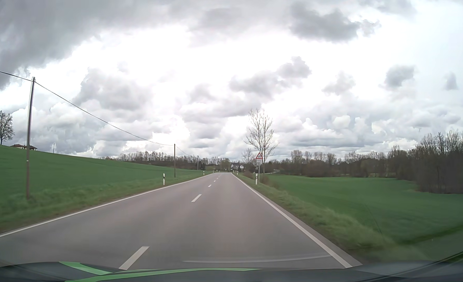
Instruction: Follow the waypoints while adhering to traffic rules and regulations
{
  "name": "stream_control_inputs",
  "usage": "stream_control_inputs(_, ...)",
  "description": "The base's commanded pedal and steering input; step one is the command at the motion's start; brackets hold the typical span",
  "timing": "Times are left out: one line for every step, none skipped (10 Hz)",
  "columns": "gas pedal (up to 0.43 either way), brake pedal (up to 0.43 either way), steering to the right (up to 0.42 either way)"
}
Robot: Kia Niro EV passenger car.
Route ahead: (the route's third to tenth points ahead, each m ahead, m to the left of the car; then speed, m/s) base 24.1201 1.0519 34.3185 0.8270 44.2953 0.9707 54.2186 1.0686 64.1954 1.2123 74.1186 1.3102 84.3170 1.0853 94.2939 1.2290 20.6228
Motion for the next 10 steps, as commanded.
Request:
stream_control_inputs(0.299,0.0,-0.005)
stream_control_inputs(0.299,0.0,-0.004)
stream_control_inputs(0.299,0.0,-0.003)
stream_control_inputs(0.299,0.0,-0.003)
stream_control_inputs(0.299,0.0,-0.003)
stream_control_inputs(0.299,0.0,-0.003)
stream_control_inputs(0.299,0.0,-0.003)
stream_control_inputs(0.311,0.0,-0.003)
stream_control_inputs(0.311,0.0,-0.003)
stream_control_inputs(0.311,0.0,-0.003)
